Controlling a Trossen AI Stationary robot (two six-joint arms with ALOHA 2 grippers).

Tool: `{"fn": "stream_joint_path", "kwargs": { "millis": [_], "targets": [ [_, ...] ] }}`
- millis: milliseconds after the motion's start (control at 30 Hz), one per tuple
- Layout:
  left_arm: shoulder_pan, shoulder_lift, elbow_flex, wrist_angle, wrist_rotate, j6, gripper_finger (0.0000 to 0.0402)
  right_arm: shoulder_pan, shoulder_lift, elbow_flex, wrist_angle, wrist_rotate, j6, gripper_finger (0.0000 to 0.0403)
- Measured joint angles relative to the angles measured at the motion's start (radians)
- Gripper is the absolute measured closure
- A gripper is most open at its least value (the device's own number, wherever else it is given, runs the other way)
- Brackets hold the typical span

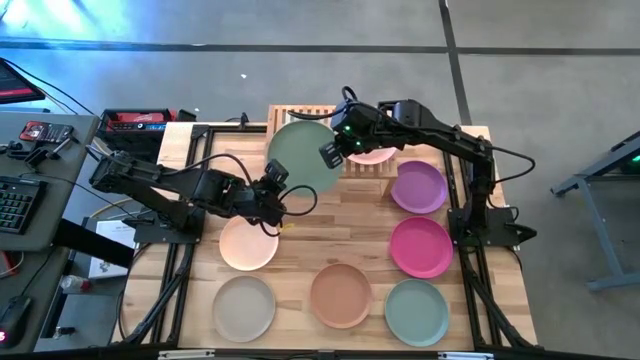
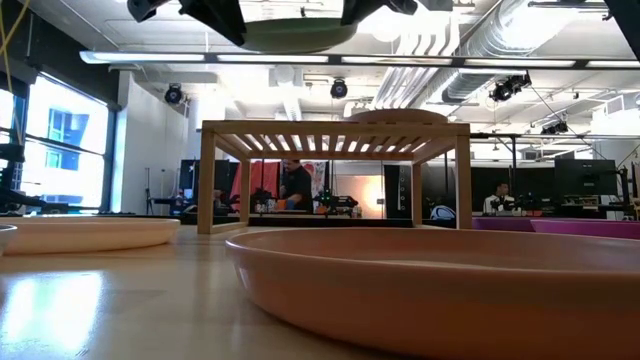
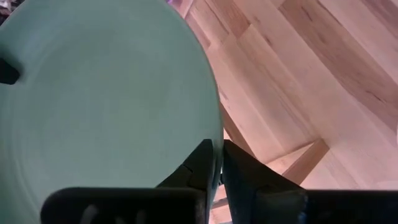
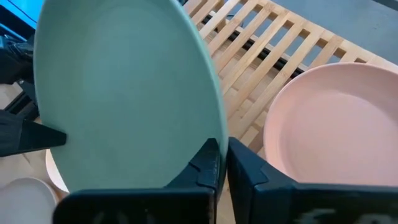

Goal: Place and stack plates onto a shelf
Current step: Stack the light green plate on the light pink plate on the shelf

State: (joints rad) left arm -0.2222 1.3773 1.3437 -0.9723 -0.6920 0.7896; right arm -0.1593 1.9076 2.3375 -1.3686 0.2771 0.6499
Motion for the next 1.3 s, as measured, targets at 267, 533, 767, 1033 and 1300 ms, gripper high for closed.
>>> {"fn": "stream_joint_path", "kwargs": {
  "millis": [267,533,767,1033,1300],
  "targets": [
    [0.000,0.000,0.000,-0.003,0.048,-0.092,0.0345,0.000,0.000,0.000,-0.032,-0.005,0.023,0.0403],
    [0.000,-0.001,0.000,-0.004,0.060,-0.278,0.0301,-0.007,-0.001,0.000,-0.086,0.007,0.026,0.0403],
    [0.000,-0.003,0.000,-0.027,0.019,-0.445,0.0298,-0.083,-0.021,0.000,-0.151,0.011,-0.010,0.0403],
    [-0.001,-0.003,0.000,-0.080,0.039,-0.561,0.0302,-0.247,-0.054,0.001,-0.176,-0.072,-0.180,0.0403],
    [-0.001,-0.003,0.000,-0.082,0.082,-0.640,0.0303,-0.486,-0.052,0.001,-0.173,-0.296,-0.370,0.0403]
  ]
}}
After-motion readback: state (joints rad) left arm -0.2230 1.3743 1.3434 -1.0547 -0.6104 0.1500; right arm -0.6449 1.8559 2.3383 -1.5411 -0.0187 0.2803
